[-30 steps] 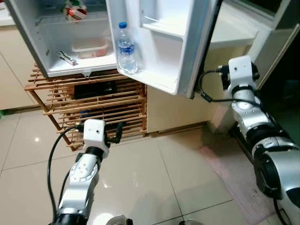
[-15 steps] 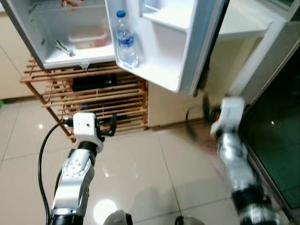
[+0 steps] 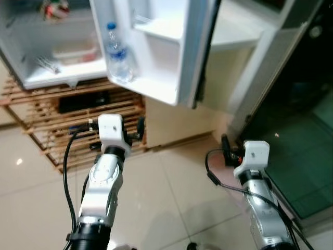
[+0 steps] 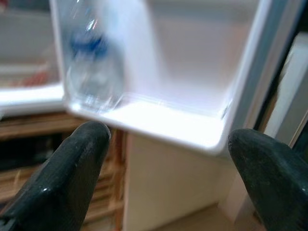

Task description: Restocking fridge

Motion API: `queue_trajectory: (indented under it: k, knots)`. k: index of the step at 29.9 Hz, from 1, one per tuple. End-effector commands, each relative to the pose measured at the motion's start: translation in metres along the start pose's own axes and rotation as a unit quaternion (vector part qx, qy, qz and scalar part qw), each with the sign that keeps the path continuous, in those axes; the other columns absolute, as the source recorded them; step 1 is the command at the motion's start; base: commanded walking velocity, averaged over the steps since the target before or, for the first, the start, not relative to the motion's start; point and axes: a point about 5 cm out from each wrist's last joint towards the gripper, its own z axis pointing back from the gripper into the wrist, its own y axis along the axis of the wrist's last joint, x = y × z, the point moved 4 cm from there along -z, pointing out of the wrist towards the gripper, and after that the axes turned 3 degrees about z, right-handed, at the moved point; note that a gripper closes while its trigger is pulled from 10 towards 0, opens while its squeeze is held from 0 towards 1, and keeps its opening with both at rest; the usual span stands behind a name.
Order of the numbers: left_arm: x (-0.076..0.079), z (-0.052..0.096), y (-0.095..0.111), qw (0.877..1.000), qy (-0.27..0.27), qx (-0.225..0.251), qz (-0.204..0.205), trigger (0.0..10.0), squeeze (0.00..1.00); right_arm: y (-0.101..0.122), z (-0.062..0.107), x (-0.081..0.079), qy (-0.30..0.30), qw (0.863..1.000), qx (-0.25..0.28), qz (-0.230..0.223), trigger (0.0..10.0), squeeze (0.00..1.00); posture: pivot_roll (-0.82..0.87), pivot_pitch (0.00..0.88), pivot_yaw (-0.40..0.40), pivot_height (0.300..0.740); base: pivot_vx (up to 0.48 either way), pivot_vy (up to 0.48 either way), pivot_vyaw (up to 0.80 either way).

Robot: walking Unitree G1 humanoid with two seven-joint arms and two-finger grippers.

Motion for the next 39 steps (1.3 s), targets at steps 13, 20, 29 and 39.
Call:
queue_trajectory:
  k: [13,20,29,39]
  knots:
    - [0.003,-0.002,-0.010,1.000,-0.006,-0.011,-0.025,10.0,0.00,-0.005,-0.015,0.010,-0.002,1.000,-0.025,0.005,10.0,0.00,-0.02,0.000,-0.017,0.740,0.352,0.000,0.18]
    - [0.009,-0.002,-0.007,0.999,-0.028,-0.001,-0.036,10.0,0.00,-0.007,-0.018,0.010,-0.009,0.999,-0.030,0.011,10.0,0.00,-0.03,0.000,-0.006,0.740,0.000,-0.190,0.45]
    - [-0.004,-0.006,-0.009,1.000,0.012,-0.008,-0.020,10.0,0.00,-0.005,-0.021,0.000,0.009,1.000,-0.022,0.011,10.0,0.00,-0.03,0.000,0.001,0.740,0.293,-0.377,0.34]
    - [-0.008,-0.006,-0.012,0.999,0.029,-0.014,-0.009,10.0,0.00,-0.007,-0.028,-0.001,0.006,0.999,-0.034,0.016,10.0,0.00,-0.02,0.000,-0.001,0.740,0.362,-0.238,0.15]
